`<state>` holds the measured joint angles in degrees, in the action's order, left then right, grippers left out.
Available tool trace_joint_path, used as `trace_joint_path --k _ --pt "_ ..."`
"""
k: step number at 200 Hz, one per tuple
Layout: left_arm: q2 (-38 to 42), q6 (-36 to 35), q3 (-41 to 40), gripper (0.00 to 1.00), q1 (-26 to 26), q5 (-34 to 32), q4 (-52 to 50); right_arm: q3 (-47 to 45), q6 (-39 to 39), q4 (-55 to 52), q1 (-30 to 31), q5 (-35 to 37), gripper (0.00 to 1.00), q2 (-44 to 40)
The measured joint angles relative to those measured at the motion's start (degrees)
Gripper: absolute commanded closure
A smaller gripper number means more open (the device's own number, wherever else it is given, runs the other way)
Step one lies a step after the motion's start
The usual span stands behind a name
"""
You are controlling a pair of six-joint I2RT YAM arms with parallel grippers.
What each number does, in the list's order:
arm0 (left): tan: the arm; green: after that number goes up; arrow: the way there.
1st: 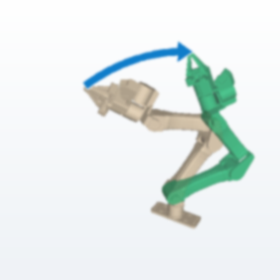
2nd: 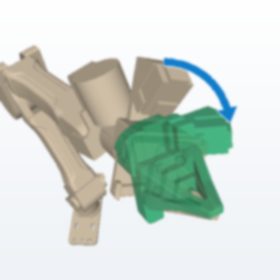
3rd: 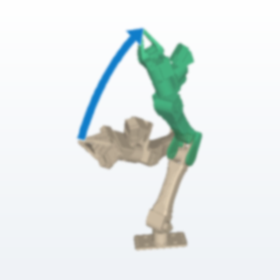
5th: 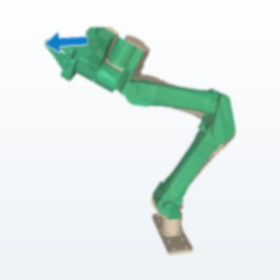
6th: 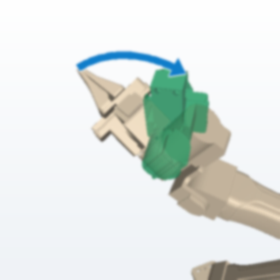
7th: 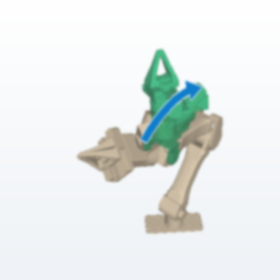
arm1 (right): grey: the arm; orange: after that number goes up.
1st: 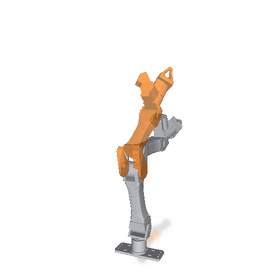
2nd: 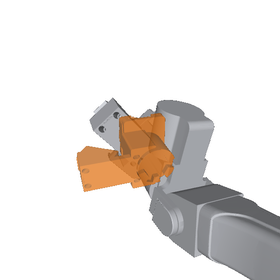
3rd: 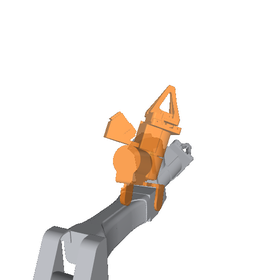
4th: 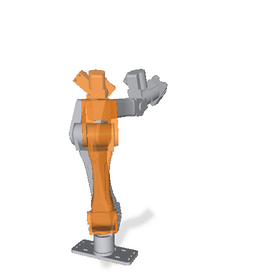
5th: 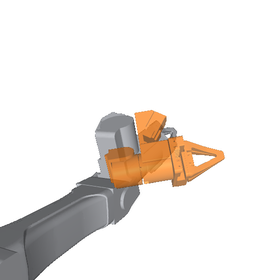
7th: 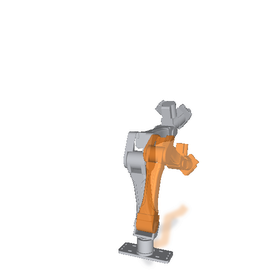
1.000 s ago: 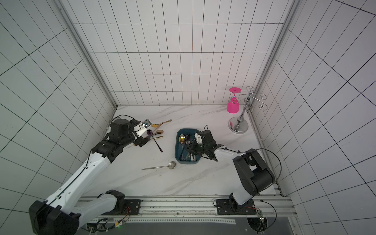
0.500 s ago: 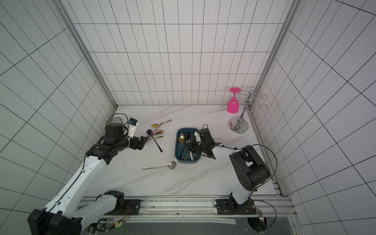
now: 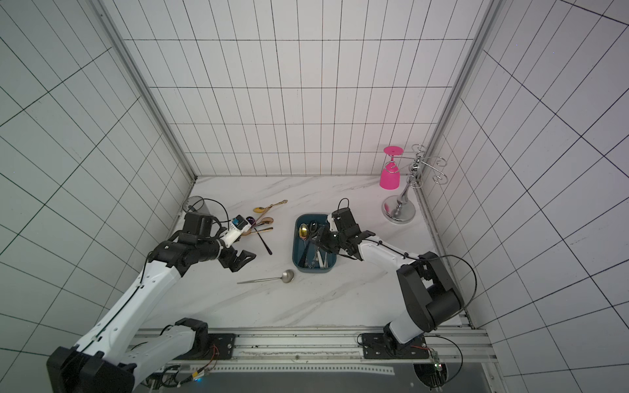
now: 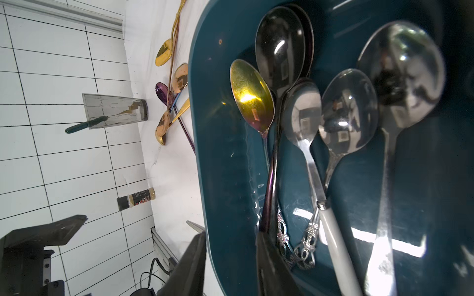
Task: Put the spoon into the storage box
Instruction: Place the spoon in the storage box, then pick up the spoon from the center of the board.
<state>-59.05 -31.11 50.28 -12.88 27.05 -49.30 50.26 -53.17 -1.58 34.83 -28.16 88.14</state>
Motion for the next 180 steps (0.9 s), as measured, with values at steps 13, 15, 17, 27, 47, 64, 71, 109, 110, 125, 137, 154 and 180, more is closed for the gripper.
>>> trace_joint_path --k 13,15,17,27,47,64,71,109,110,125,137,154,180 --pt "-0.15 -3.21 -1.73 0.03 -0.70 0.70 -1.53 0.20 1.01 -1.97 -0.15 0.59 0.59 -1.14" --pt "-0.20 -3.61 -2.01 0.03 -0.76 0.72 -1.68 0.20 1.09 -2.21 -0.17 0.72 0.59 -1.27" --pt "-0.22 -3.89 -2.27 0.03 -0.85 0.74 -1.81 0.20 1.27 -2.58 -0.28 0.81 0.59 -1.49" --pt "-0.52 -4.90 -3.28 0.03 -0.94 0.70 -2.16 0.20 2.38 -4.33 -0.42 1.40 0.58 -2.60" --pt "-1.11 -6.01 -4.35 0.03 -0.96 0.66 -2.10 0.33 5.09 -7.89 -0.90 2.71 0.55 -5.20" --pt "-1.20 -5.86 -4.94 0.05 -0.96 0.28 -1.16 1.36 7.91 -11.41 -1.73 4.24 0.54 -7.52" --pt "-1.36 -5.53 -5.11 0.06 -0.96 -0.13 -0.57 1.92 9.05 -12.63 -2.10 4.98 0.53 -8.33" --pt "-2.84 -6.51 -5.14 0.06 -1.33 -0.28 0.76 5.03 16.76 -18.95 -4.72 8.39 0.41 -13.68" --pt "-2.86 -6.58 -5.14 0.06 -1.36 -0.26 0.76 5.05 16.83 -19.08 -4.79 8.46 0.41 -13.79" --pt "-3.58 -9.01 -5.20 0.06 -2.67 -0.11 0.61 5.70 19.56 -21.42 -5.75 9.64 0.35 -15.78" --pt "-4.57 -10.86 -5.25 0.07 -4.13 -0.22 0.63 5.99 21.86 -23.23 -6.62 10.69 0.31 -17.31" --pt "-6.43 -12.98 -5.42 0.12 -6.45 -0.39 0.79 6.43 24.24 -25.81 -7.85 12.09 0.25 -19.37" --pt "-9.64 -15.21 -5.55 0.17 -9.73 -1.05 2.21 6.58 27.45 -28.81 -9.49 14.25 0.19 -22.67"
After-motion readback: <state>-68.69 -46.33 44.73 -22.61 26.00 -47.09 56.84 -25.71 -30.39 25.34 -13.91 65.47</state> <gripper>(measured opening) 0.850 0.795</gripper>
